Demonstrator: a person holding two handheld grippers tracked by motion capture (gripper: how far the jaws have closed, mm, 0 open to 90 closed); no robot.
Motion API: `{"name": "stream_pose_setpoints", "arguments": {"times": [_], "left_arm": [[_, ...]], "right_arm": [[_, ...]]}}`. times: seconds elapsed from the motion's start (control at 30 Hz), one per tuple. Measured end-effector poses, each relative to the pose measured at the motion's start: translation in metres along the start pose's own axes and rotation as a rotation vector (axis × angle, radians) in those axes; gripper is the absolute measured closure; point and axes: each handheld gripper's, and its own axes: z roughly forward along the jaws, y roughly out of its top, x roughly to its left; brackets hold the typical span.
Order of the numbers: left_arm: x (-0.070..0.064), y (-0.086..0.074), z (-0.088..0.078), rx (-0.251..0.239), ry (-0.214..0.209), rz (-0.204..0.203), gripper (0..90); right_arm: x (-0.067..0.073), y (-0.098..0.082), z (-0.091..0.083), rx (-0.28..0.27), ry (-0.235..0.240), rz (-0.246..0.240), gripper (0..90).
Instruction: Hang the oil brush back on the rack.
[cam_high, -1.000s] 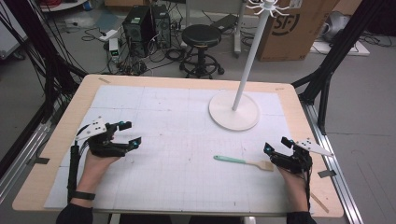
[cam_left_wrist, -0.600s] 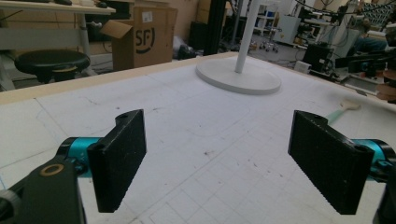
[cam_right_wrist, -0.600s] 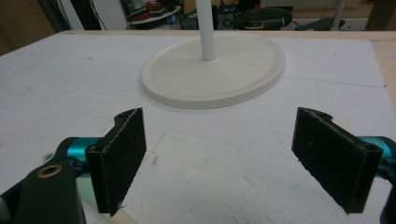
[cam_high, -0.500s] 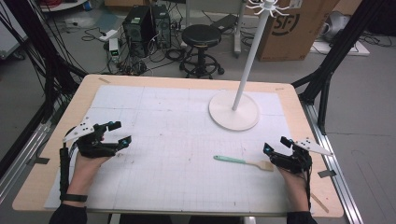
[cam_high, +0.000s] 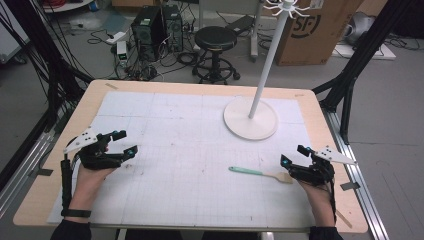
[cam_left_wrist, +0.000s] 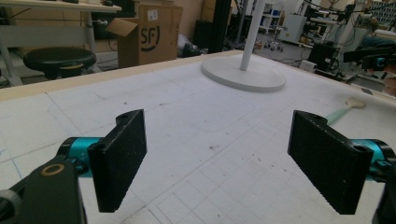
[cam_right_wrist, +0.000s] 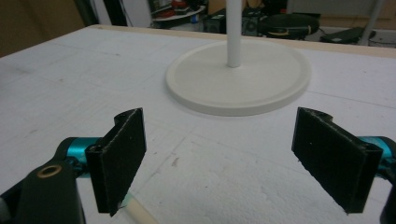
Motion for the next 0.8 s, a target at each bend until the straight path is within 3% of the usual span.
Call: {"name": "stream_pose_setpoints", "arguments": {"times": [0.27,0.53,0.8], "left_arm": [[0.001,0.000,-0.001,-0.003,-0.004,-0.011,20.2],[0.001,0.000,-0.002,0.007,-0.010,-0.015,20.2],[0.000,-0.001,-0.001,0.018,-0.009,-0.017,20.2]], "right_arm": [[0.006,0.002,0.011,0.060,0.112,-0.080,18.0],[0.010,-0.002,0.021,0.165,0.268,-0.172,31.7],[0.013,-0.009,0.035,0.280,0.344,-0.239,42.9]]}}
